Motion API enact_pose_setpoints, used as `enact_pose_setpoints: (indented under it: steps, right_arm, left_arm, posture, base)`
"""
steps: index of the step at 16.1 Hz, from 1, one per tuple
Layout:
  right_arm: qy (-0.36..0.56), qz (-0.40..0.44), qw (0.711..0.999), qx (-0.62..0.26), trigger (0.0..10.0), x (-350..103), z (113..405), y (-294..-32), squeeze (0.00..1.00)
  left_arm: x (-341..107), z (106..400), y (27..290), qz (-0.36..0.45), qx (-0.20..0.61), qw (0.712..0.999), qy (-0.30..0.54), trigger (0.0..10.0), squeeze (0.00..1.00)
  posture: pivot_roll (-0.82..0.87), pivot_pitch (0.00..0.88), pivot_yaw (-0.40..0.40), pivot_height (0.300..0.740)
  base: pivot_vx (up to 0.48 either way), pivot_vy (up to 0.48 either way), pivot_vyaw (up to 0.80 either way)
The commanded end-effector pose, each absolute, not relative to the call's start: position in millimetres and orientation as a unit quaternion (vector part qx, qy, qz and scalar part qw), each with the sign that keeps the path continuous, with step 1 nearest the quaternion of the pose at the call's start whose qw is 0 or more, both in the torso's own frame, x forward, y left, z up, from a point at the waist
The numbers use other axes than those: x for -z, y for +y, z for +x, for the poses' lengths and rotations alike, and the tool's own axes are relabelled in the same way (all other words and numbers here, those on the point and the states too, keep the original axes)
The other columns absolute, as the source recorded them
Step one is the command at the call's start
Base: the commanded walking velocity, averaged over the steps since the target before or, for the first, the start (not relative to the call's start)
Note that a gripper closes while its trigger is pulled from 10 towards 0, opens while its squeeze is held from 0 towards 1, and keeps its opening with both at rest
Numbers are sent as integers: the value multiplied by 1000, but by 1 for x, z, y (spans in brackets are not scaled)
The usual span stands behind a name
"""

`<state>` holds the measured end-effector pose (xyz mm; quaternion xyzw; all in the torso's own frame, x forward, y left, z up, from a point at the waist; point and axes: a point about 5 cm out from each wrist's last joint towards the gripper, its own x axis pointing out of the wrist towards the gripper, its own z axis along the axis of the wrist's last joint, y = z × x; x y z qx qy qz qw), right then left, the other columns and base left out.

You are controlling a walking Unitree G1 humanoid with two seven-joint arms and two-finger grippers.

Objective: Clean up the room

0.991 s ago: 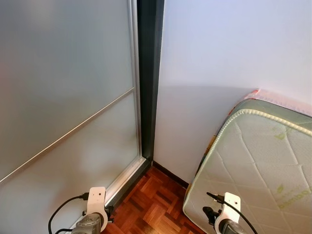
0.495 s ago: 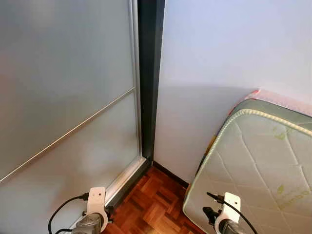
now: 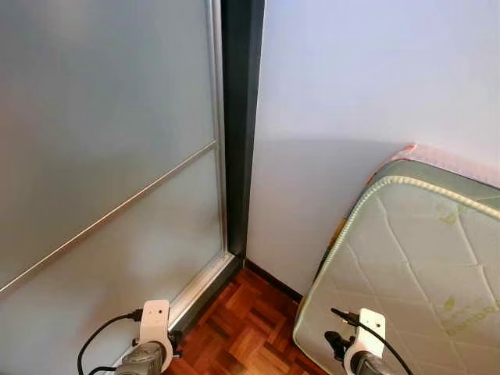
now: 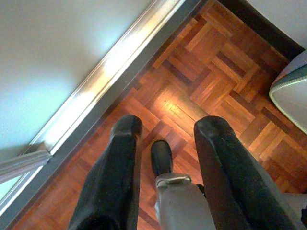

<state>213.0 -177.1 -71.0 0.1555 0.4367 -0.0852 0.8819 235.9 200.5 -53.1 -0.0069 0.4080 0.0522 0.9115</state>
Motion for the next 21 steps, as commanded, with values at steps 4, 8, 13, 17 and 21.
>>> enact_pose_setpoints:
  steps: [4,8,13,17,21]
  right_arm:
    - [435,164,881,89,10000,70,214,-179,0]
    - [434,168,880,92,10000,70,214,-179,0]
    - [433,169,881,88,10000,70,214,-179,0]
    - [432,170,881,88,10000,70,215,-179,0]
    - [433,169,881,88,10000,70,214,-179,0]
  left_arm:
    - [54,235,200,-2,-47,910,412,10000,0]
    - [53,236,199,2,-43,910,412,10000,0]
    - [53,237,199,8,-38,910,412,10000,0]
    - [53,237,199,9,-38,910,412,10000,0]
    - [53,237,199,8,-37,911,412,10000,0]
  posture:
    - [28,0,-60,740]
    - [35,0,-60,740]
    - [41,0,-59,740]
    - [41,0,-58,740]
    - [39,0,-58,740]
  base:
    - [-60,0,0]
    - [-250,0,0]
    - [-274,0,0]
    - [-276,0,0]
    - [-277,0,0]
